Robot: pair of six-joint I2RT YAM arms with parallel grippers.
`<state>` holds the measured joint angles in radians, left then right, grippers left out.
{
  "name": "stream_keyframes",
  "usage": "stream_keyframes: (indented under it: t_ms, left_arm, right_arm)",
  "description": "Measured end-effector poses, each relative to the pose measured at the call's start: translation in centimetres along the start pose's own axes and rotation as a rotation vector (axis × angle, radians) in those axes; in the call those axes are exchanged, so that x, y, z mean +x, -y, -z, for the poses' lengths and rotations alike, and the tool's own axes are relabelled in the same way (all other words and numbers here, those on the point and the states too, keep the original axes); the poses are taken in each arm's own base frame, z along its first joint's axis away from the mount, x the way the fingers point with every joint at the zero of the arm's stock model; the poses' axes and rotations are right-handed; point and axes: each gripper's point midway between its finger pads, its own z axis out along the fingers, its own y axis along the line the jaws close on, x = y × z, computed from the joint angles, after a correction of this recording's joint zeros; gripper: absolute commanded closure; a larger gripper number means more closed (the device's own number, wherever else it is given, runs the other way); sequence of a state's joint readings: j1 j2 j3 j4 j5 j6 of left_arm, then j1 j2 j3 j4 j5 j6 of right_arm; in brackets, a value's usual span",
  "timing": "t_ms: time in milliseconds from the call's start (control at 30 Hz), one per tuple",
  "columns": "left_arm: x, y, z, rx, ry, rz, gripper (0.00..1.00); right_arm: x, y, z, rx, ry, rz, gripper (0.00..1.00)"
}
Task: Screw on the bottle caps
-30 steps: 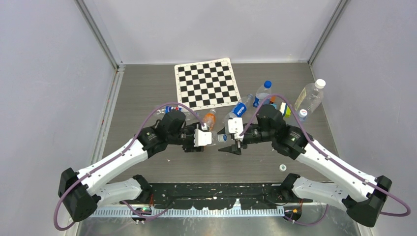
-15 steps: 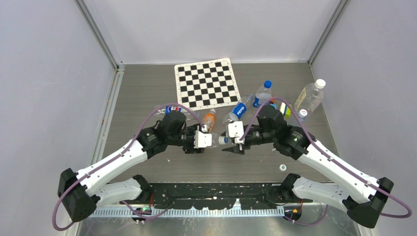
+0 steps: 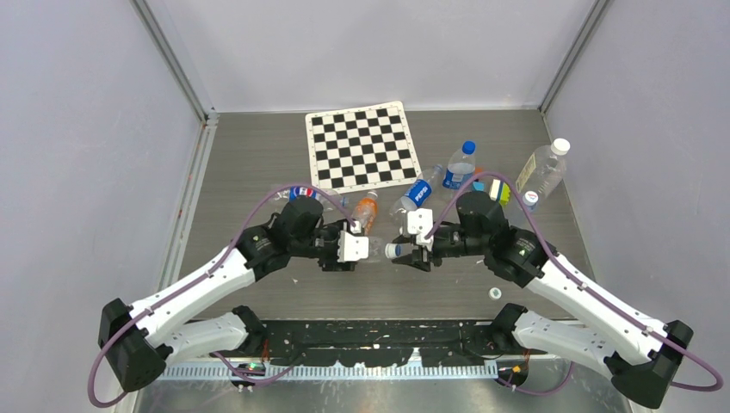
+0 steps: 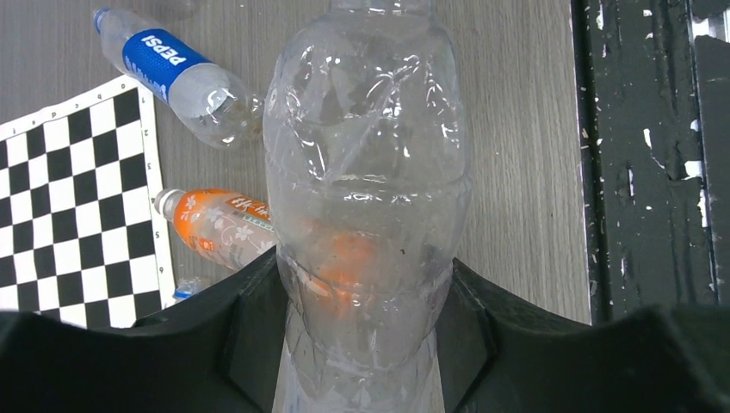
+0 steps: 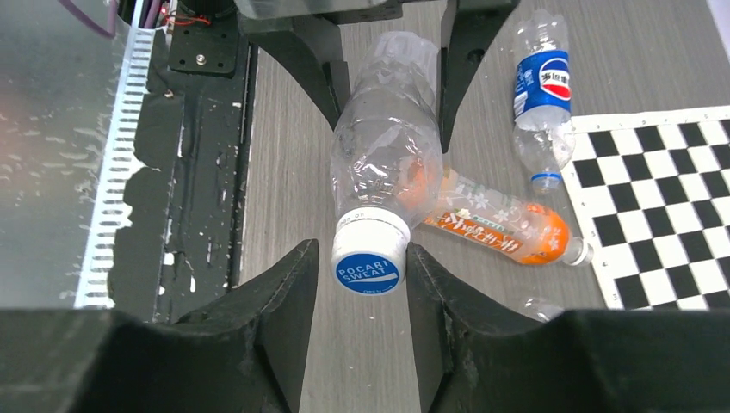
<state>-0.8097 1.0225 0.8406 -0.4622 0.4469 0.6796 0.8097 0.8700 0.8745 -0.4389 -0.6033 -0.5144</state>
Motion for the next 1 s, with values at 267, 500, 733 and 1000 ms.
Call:
stream_keyframes:
  t_ms: [267,500,733,1000]
  left_arm:
    - [0.7,1.0,0.3,0.007,0.002,0.021,0.85]
    - [1.3,0.3,0.1,-0.038,0.0,0.006,0.85]
    - [0.7,-1.8,1.0,-0.148,0.016,-0.028,0.85]
    - [0.5,-3.2,1.4,-0.216,0.014,-0.042,0.84]
  right_arm:
    - [0.9,-0.3,-0.8,0.032,0.019,-0.228,0.96]
    - [0.9,0.9,-1.2,0.2,0.083,-0.657,1.0]
    - [-0.5,3.4,-1.2,0.39,0.243,-1.316,0.95]
    - [-1.3,5.1,-1.0,0.454,0.279,-1.334,0.46]
